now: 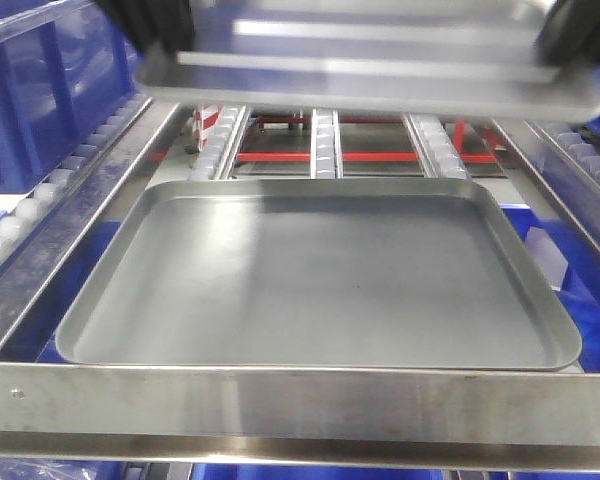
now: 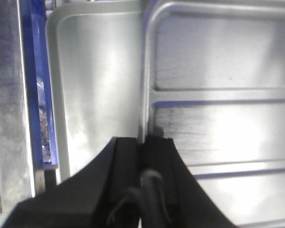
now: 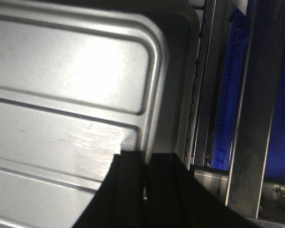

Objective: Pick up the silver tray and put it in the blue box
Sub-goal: 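Close both grippers on the tray edges and lift it upward, then hold the tray with both grippers while the base turns away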

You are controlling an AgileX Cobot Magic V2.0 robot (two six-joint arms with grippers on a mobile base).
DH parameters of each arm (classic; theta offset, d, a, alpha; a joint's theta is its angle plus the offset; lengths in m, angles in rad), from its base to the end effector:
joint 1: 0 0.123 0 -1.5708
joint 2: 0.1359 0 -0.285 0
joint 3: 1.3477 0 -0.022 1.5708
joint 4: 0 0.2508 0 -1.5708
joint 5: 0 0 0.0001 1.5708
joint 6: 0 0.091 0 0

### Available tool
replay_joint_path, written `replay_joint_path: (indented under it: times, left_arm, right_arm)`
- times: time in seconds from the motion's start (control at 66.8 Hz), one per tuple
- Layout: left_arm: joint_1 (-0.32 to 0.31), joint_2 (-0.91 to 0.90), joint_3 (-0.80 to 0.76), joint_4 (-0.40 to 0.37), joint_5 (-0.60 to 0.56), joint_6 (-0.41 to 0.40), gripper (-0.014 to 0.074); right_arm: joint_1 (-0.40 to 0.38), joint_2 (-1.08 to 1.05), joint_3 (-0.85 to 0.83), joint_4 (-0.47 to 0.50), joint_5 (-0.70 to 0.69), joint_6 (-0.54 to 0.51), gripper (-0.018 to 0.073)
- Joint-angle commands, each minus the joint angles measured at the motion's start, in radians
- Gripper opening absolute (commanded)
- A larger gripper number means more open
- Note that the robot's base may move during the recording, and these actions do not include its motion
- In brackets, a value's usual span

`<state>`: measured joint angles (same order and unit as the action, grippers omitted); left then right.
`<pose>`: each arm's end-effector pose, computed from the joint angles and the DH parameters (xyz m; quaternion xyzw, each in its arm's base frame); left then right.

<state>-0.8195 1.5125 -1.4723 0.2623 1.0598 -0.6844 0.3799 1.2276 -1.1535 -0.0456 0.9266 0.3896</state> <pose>0.2332 -0.2195 0.3664 0.0943 0.9489 -0.0935 0.2863 0.2309 0.0886 0.3552 -0.0025 0.9463 0.1010 0.3072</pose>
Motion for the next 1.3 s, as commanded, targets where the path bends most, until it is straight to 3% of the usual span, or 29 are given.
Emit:
replay_joint_path:
  times: [0.0,0.255,0.674,1.288]
  left_arm:
    - [-0.025,-0.047,-0.052,0.096,0.087,-0.001,-0.0097]
    - [-0.066,-0.040,-0.119,0.104,0.090,-0.008,-0.0097]
    - [-0.066,0.021,-0.120,0.110,0.099,-0.010,-0.0097]
    - [-0.066,0.021,-0.120,0.118,0.103,-0.010,-0.0097]
  right_arm:
    - [-0.006,-0.063,-0.023,-0.063,0.014,-0.012,0.0058]
    - [-0.006,-0.067,-0.054,-0.063,0.070,-0.012,0.0058]
    - [-0.006,0.018,-0.151,-0.127,0.144,-0.012,0.0058]
    - [-0.006,0.019,-0.151,-0.130,0.161,-0.012,0.0058]
